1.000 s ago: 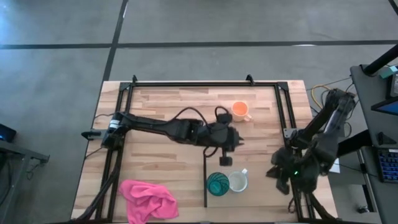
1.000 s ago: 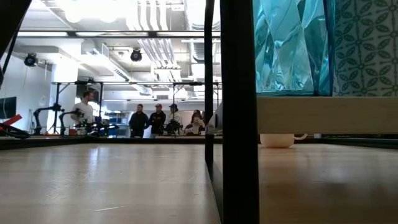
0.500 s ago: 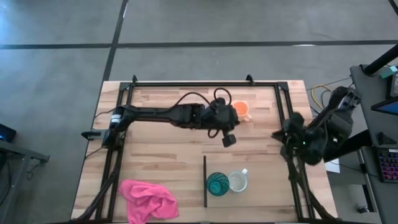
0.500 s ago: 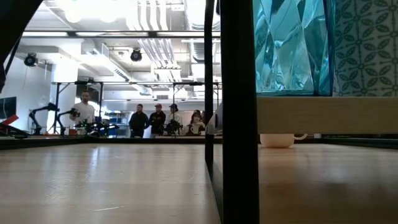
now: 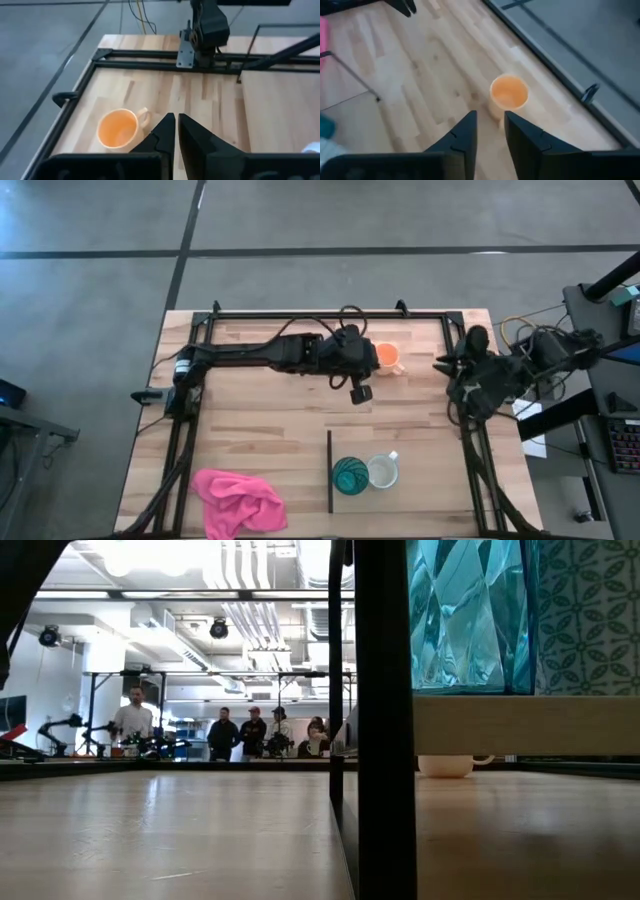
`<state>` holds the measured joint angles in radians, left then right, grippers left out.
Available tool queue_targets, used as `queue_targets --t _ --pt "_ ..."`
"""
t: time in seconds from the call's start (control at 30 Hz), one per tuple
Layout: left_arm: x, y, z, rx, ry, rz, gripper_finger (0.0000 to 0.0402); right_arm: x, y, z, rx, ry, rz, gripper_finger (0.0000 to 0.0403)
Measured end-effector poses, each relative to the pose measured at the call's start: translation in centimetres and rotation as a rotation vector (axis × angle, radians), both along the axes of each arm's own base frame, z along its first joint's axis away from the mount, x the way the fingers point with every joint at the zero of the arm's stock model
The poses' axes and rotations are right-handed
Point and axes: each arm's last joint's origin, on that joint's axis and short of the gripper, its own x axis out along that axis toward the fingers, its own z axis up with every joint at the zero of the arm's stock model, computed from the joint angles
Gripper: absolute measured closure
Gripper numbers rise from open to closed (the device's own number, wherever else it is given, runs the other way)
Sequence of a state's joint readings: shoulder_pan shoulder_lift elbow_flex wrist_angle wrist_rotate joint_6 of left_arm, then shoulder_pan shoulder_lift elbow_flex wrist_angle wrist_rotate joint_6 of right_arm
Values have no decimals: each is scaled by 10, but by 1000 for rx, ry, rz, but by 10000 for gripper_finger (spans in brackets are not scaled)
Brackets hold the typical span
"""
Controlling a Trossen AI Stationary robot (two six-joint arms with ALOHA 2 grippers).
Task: Stack small to large cups/mugs on shelf
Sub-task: Put the light orange mug on the shelf
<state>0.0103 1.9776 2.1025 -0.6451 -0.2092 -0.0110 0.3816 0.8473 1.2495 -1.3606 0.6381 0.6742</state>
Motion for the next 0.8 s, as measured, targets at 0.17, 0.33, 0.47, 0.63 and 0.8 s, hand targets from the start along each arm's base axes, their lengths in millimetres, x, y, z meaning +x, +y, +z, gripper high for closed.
queue_targets --t 0.17,0.33,0.47,0.63,0.8 --pt "-6 16 9 2 -25 35 393 20 -10 -1 -84 55 -39 269" --pt "-10 29 12 0 -31 68 393 40 -20 -10 -57 157 -63 235" --pt "-11 40 10 -1 -23 93 381 63 -27 -16 -9 196 -1 225" --pt "-12 55 5 -6 -8 131 333 92 -46 -26 49 219 47 225" --pt "-14 57 6 16 -1 125 293 110 -73 -45 175 307 13 226"
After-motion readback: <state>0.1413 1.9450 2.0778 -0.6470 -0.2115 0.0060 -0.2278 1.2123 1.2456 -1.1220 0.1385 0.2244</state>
